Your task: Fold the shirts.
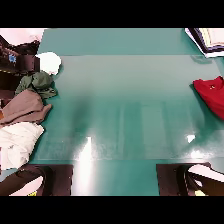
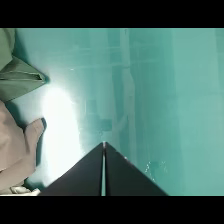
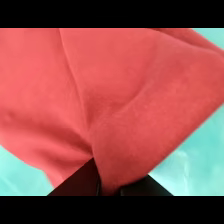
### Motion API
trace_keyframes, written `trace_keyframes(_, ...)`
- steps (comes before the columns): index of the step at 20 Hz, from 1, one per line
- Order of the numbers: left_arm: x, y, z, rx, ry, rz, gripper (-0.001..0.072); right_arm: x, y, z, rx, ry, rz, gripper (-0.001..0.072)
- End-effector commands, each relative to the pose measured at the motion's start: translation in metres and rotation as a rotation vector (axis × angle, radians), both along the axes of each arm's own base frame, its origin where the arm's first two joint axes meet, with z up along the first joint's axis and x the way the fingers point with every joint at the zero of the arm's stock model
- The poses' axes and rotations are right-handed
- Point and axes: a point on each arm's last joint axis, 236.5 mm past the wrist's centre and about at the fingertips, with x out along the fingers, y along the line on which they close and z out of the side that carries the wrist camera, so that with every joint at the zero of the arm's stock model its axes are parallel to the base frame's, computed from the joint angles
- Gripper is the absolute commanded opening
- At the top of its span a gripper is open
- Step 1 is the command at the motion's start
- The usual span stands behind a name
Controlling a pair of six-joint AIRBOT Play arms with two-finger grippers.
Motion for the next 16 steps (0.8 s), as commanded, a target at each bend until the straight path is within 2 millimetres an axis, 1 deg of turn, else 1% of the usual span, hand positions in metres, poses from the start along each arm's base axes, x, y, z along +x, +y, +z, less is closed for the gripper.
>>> trace_keyframes(1, 0.0, 0.0, 0.0, 0.002, 0.0, -0.003, 0.0028, -0.025, 0.017, -0.016, 0.062, 0.154, -0.013, 0.0018)
trace_keyframes(2, 0.0, 0.0, 0.0, 0.002, 0.0, -0.003, 0.0028, -0.025, 0.023, -0.017, 0.081, 0.164, -0.001, 0.003)
trace_keyframes(3, 0.0, 0.0, 0.0, 0.004, -0.001, -0.006, 0.0028, -0.027, 0.03, -0.018, 0.11, 0.173, 0.006, 0.0216)
trace_keyframes(4, 0.0, 0.0, 0.0, 0.007, -0.001, -0.01, 0.0028, -0.031, 0.037, -0.019, 0.138, 0.188, 0.017, 0.0453)
trace_keyframes(5, 0.0, 0.0, 0.0, 0.007, -0.002, -0.01, 0.0028, -0.037, 0.045, -0.021, 0.168, 0.216, 0.031, 0.0557)
trace_keyframes(6, 0.0, 0.0, 0.0, 0.008, -0.002, -0.012, 0.0028, -0.049, 0.049, -0.021, 0.189, 0.252, 0.035, 0.0557)
trace_keyframes(7, 0.0, 0.0, 0.0, 0.015, -0.003, -0.021, 0.0028, -0.065, 0.048, -0.02, 0.181, 0.302, 0.032, 0.0556)
trace_keyframes(9, 0.0, 0.0, 0.0, 0.021, -0.006, -0.03, 0.0028, -0.104, 0.03, -0.005, 0.099, 0.393, -0.027, 0.0554)
trace_keyframes(10, 0.001, 0.0, 0.0, 0.02, -0.008, -0.03, 0.0028, -0.111, 0.023, 0.006, 0.07, 0.37, -0.087, 0.0554)
trace_keyframes(11, 0.002, -0.001, 0.001, 0.019, -0.013, -0.03, 0.0029, -0.111, 0.016, 0.02, 0.03, 0.316, -0.134, 0.0554)
trace_keyframes(12, 0.003, -0.001, 0.002, 0.018, -0.021, -0.029, 0.0029, -0.102, 0.013, 0.034, -0.005, 0.247, -0.154, 0.0554)
trace_keyframes(13, 0.005, -0.001, 0.004, 0.017, -0.03, -0.029, 0.0029, -0.087, 0.012, 0.05, -0.04, 0.161, -0.163, 0.0554)
trace_keyframes(14, 0.005, -0.001, 0.004, 0.016, -0.03, -0.029, 0.0029, -0.069, 0.016, 0.065, -0.052, 0.072, -0.161, 0.0553)
trace_keyframes(15, 0.004, -0.001, 0.003, 0.017, -0.025, -0.029, 0.0029, -0.049, 0.024, 0.079, -0.055, -0.007, -0.143, 0.0553)
trace_keyframes(16, 0.003, -0.001, 0.003, 0.018, -0.023, -0.029, 0.0029, -0.029, 0.039, 0.09, -0.045, -0.071, -0.106, 0.0553)
